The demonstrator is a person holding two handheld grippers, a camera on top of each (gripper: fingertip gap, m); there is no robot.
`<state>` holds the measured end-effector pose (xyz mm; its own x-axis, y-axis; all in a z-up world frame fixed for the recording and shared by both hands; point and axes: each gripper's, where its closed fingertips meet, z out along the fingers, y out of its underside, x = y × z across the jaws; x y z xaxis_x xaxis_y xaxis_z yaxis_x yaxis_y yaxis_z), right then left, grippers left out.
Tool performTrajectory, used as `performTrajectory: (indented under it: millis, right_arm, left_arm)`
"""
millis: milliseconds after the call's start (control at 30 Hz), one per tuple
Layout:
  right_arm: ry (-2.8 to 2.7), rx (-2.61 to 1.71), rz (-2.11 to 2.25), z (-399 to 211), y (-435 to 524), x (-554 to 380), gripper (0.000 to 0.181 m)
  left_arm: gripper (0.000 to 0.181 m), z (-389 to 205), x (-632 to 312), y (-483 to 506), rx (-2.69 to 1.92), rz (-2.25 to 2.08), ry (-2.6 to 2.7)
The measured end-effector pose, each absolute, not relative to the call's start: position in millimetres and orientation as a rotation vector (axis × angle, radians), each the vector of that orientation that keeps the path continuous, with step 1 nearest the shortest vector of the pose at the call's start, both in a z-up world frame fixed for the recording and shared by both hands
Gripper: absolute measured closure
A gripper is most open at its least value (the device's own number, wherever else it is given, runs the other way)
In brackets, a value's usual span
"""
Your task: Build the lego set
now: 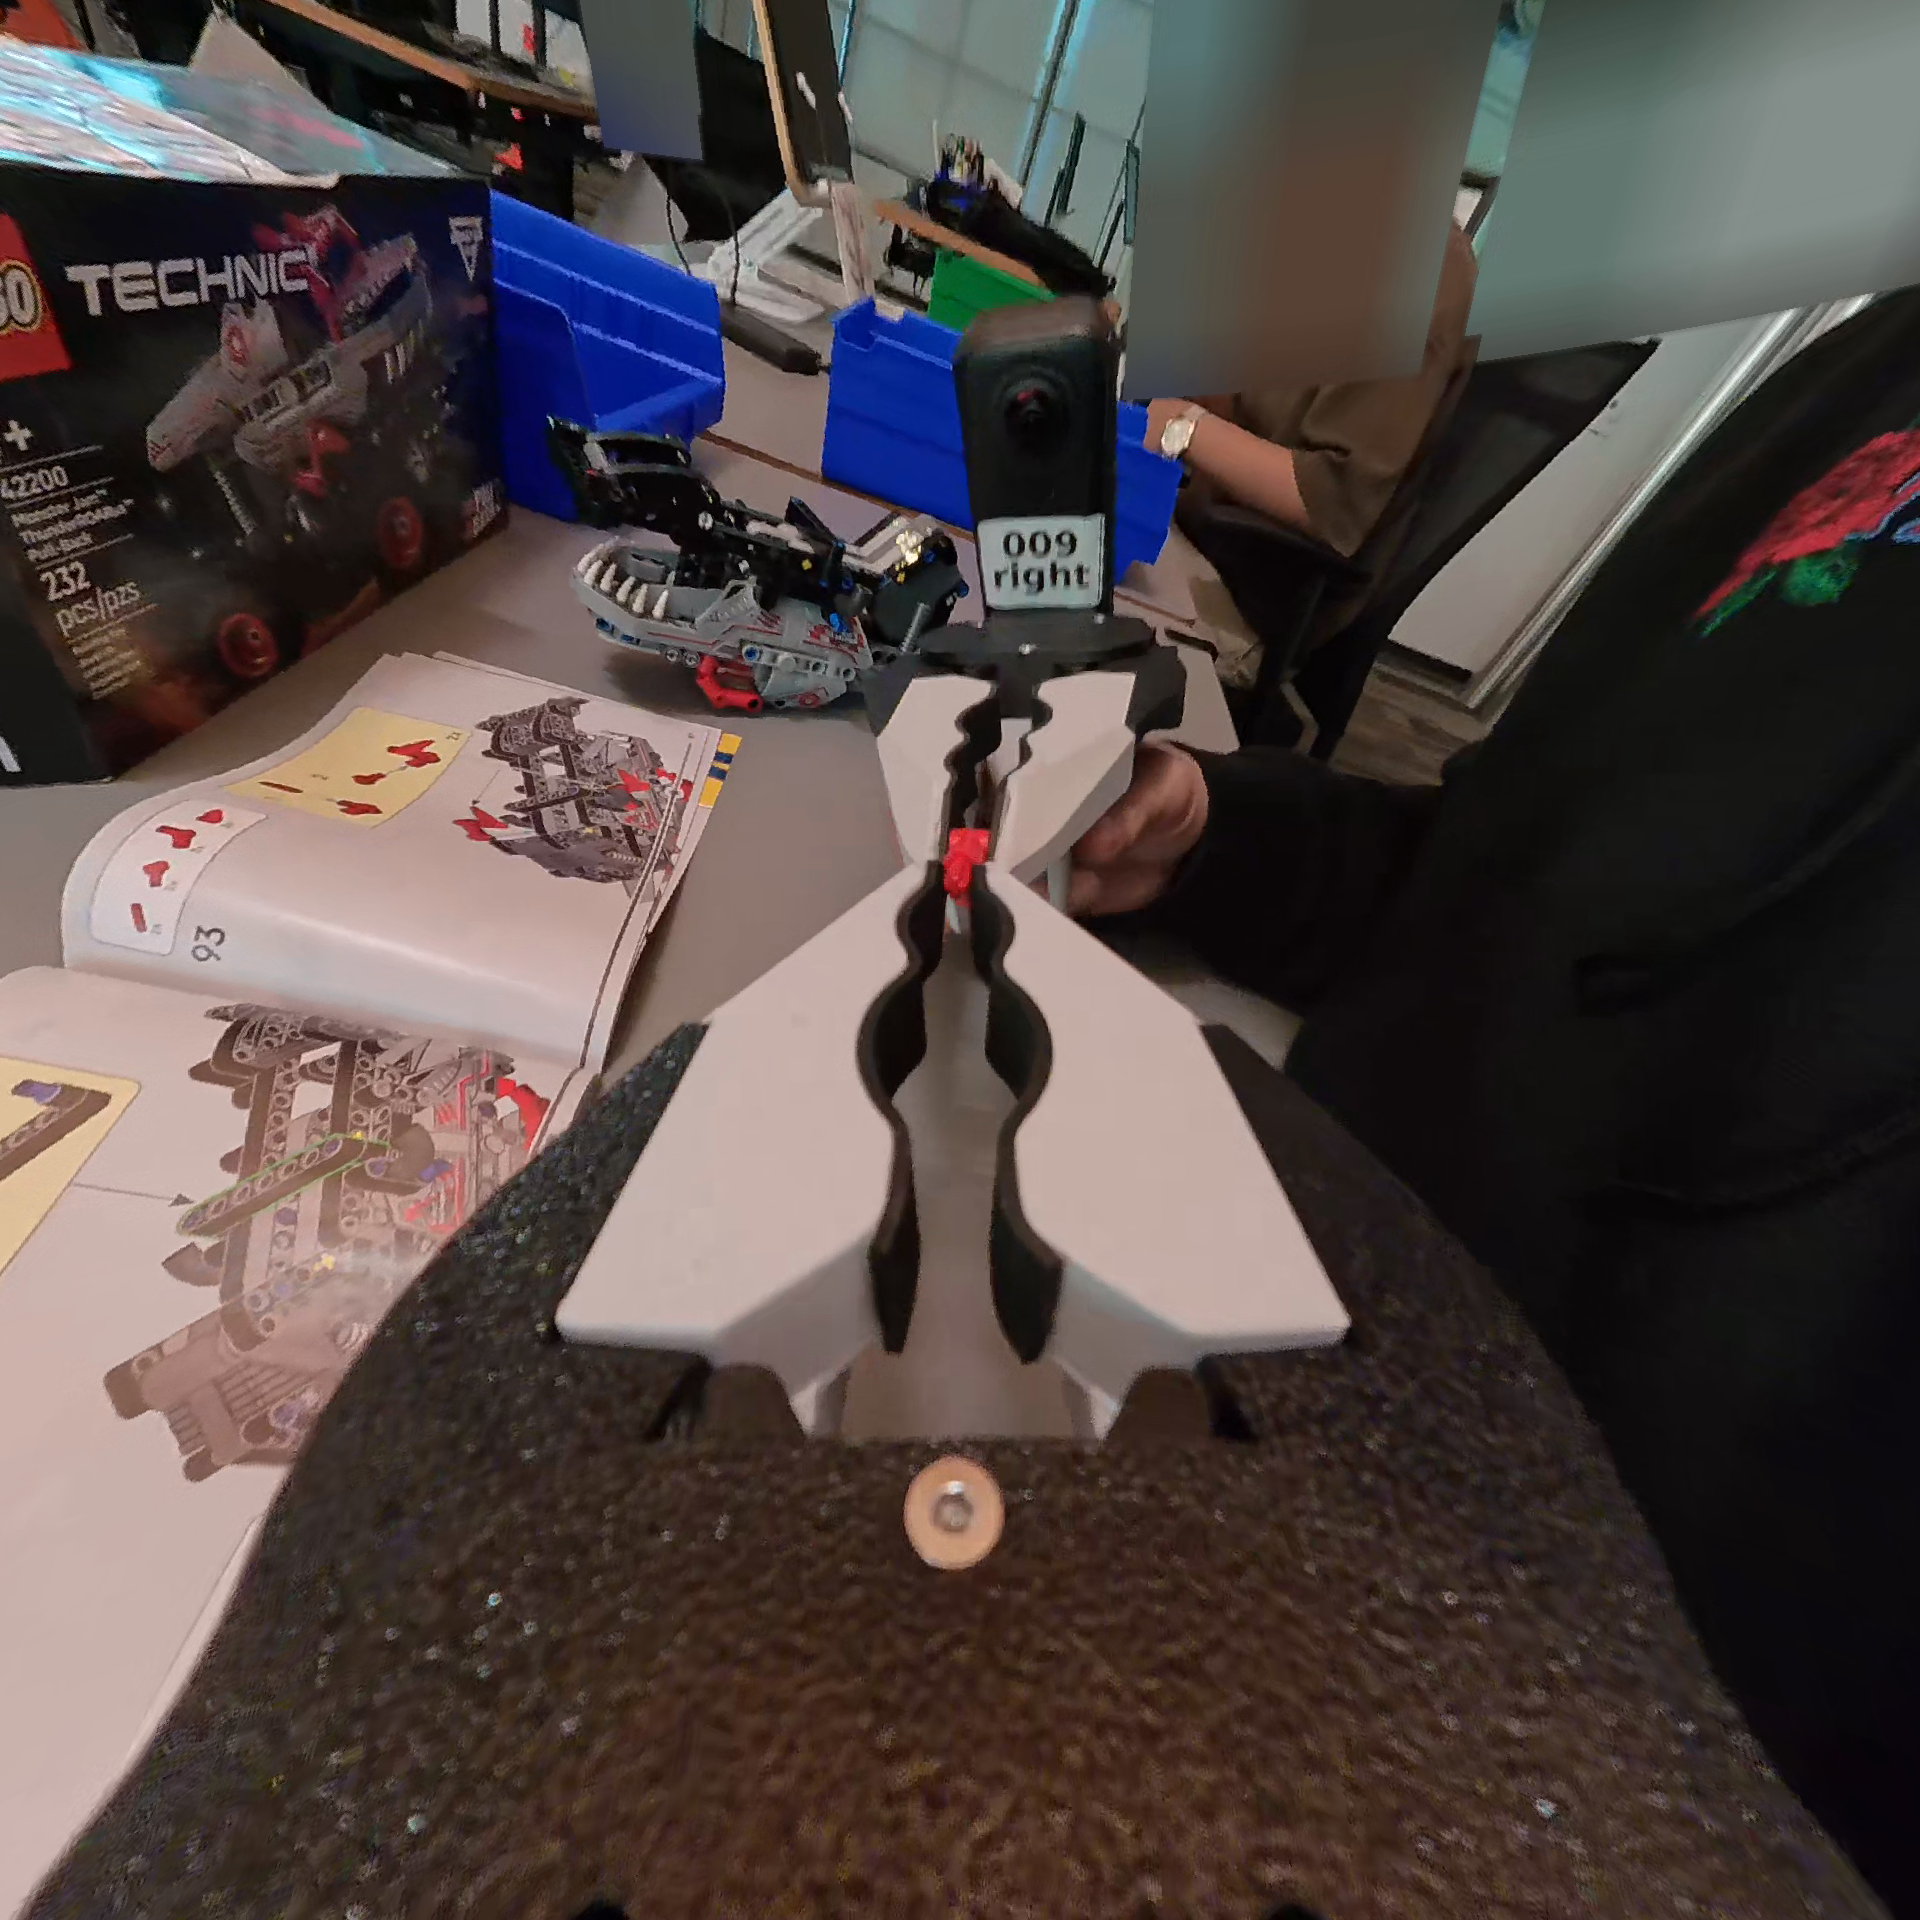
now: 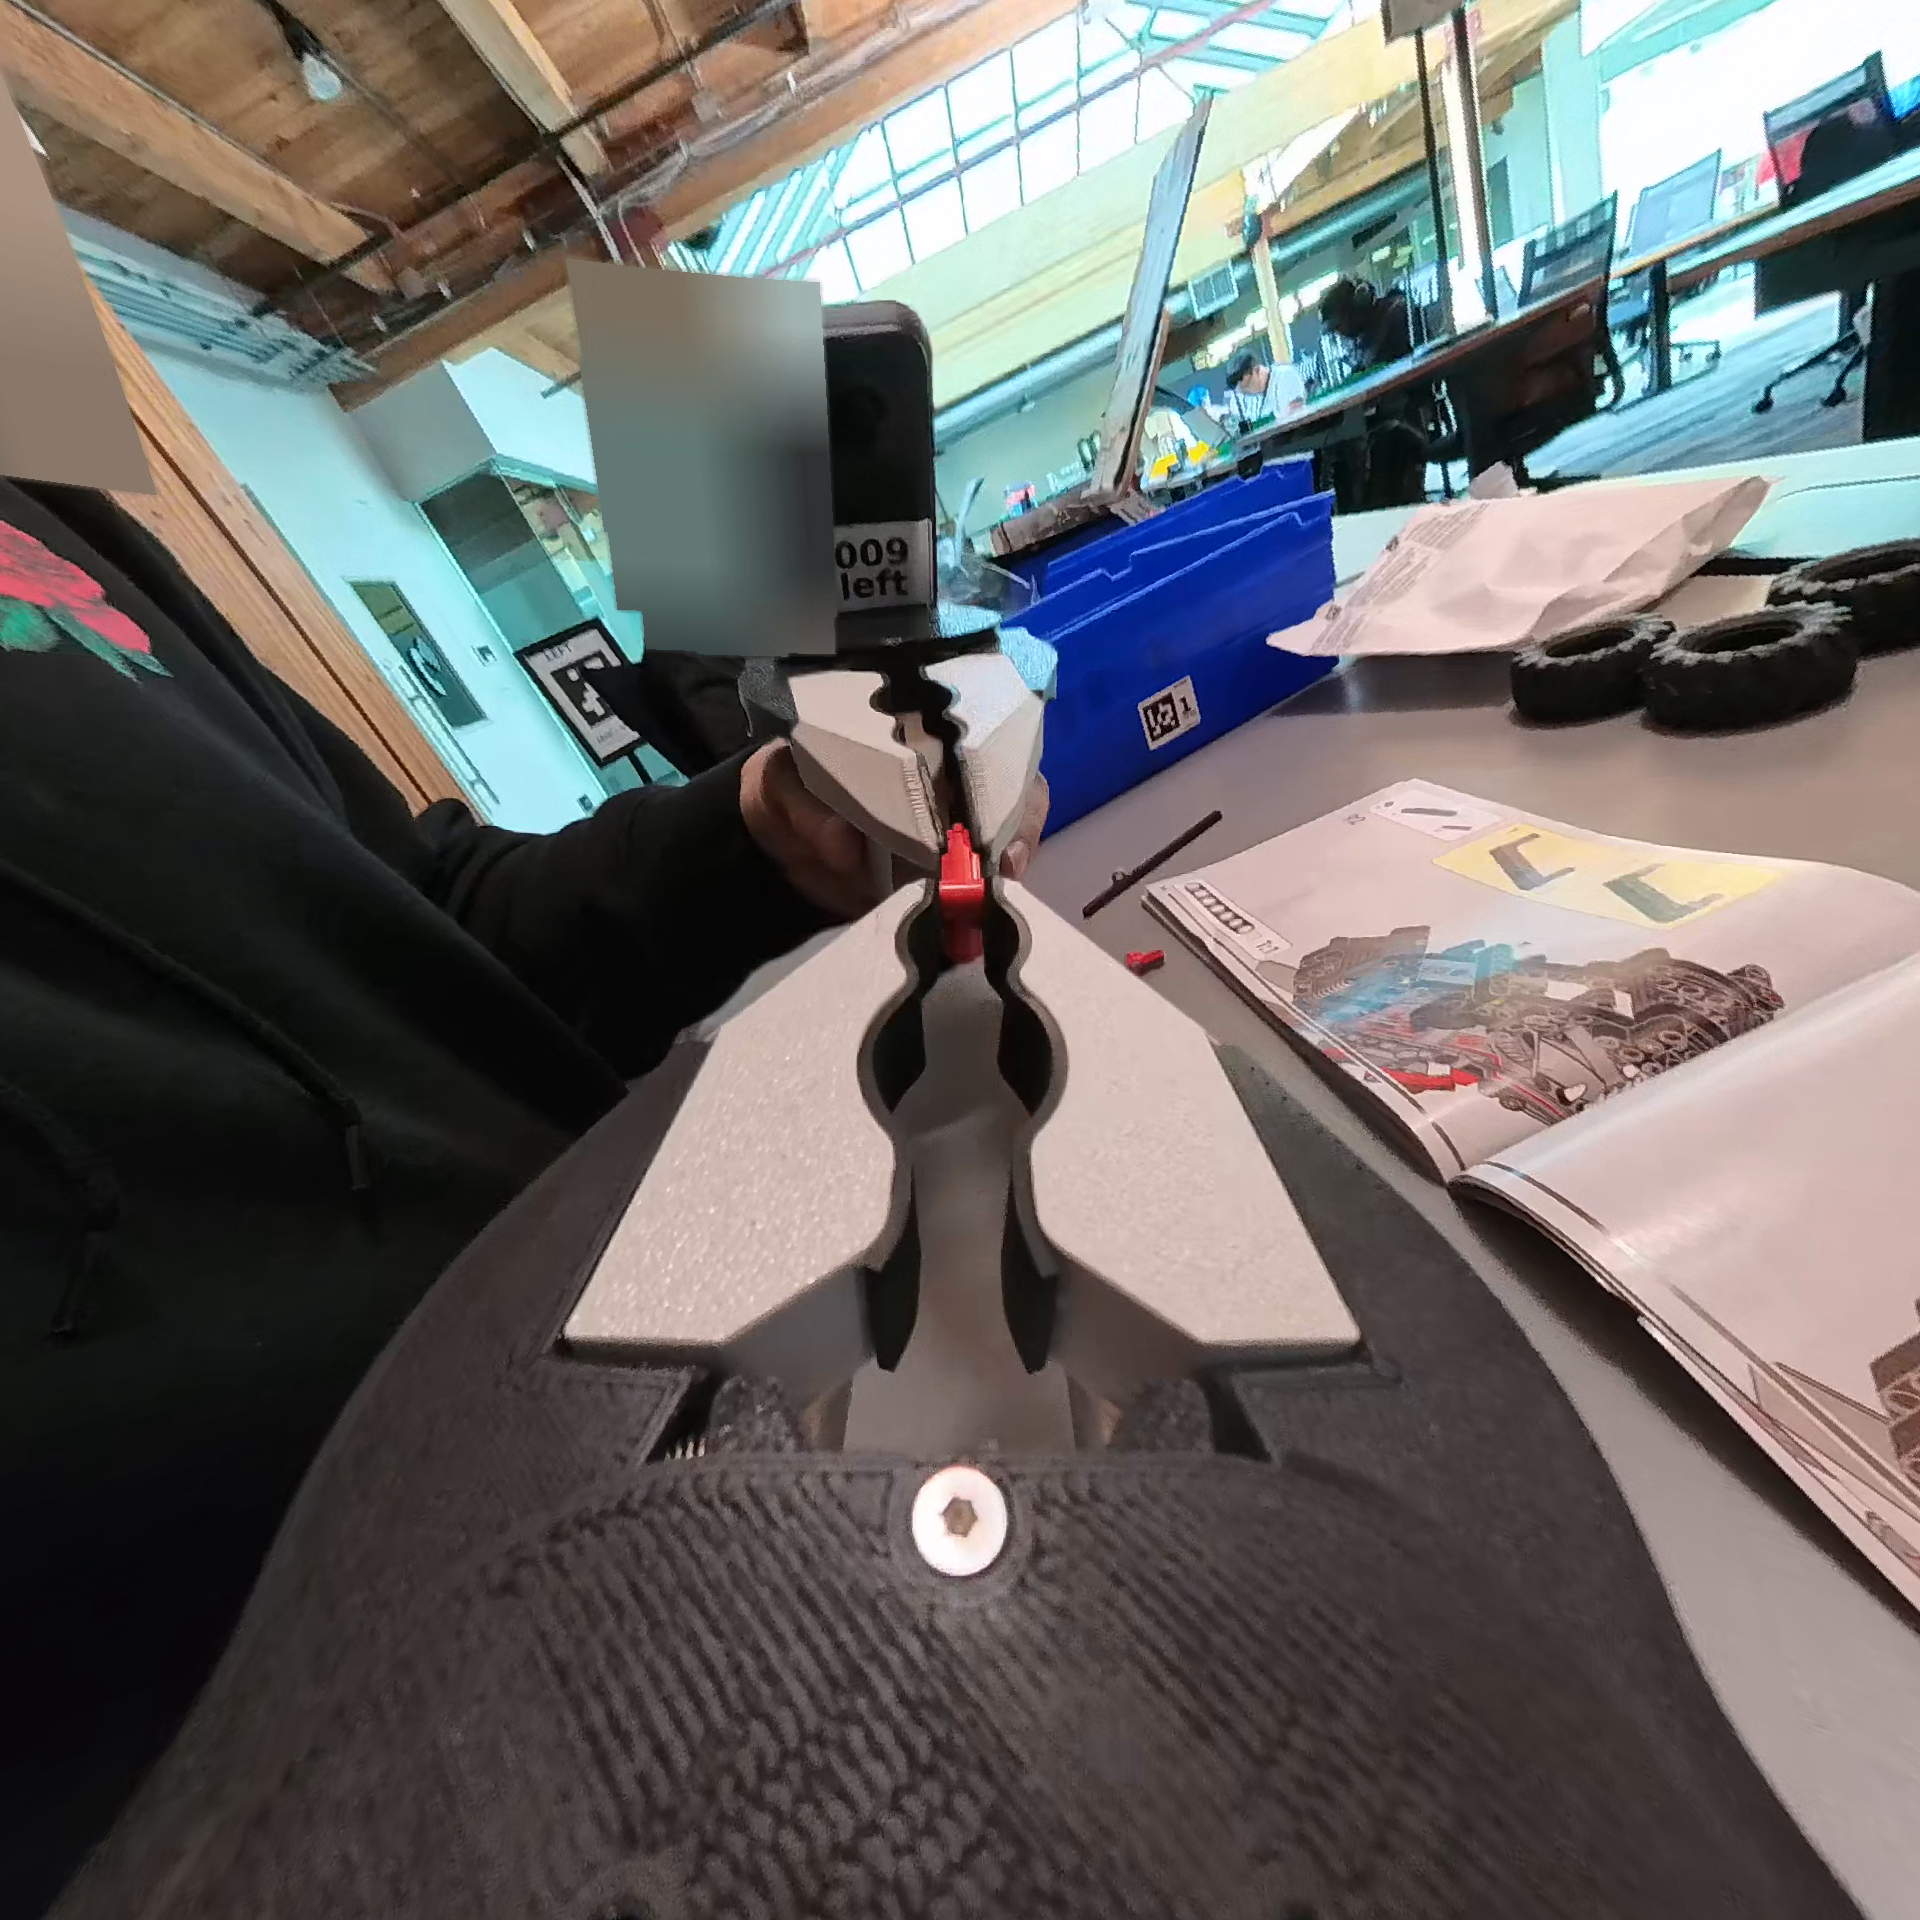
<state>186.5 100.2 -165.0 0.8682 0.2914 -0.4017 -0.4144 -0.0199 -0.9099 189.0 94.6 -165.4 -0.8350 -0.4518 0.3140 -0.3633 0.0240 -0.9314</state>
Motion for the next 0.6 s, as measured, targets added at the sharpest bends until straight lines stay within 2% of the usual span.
performTrajectory:
  millis: [333,400,500,600]
  right_arm:
    - [0.117,-1.545,0.548,-171.6,102.4,189.9,0.173]
    - [0.167,-1.626,0.463,-182.5,99.6,203.2,0.157]
    - [0.171,-1.821,0.266,-207.5,90.9,221.7,0.152]
    - [0.191,-1.952,0.131,-226.2,88.1,233.6,0.150]
  left_arm:
    - [0.179,-173.6,190.5,97.8,-0.870,-1.862,2.246]
    - [0.179,-192.5,199.0,112.0,-0.832,-1.545,2.347]
    - [0.179,-230.6,207.1,143.1,-0.762,-0.953,2.578]
    - [0.179,-251.2,205.6,154.0,-0.765,-0.619,2.764]
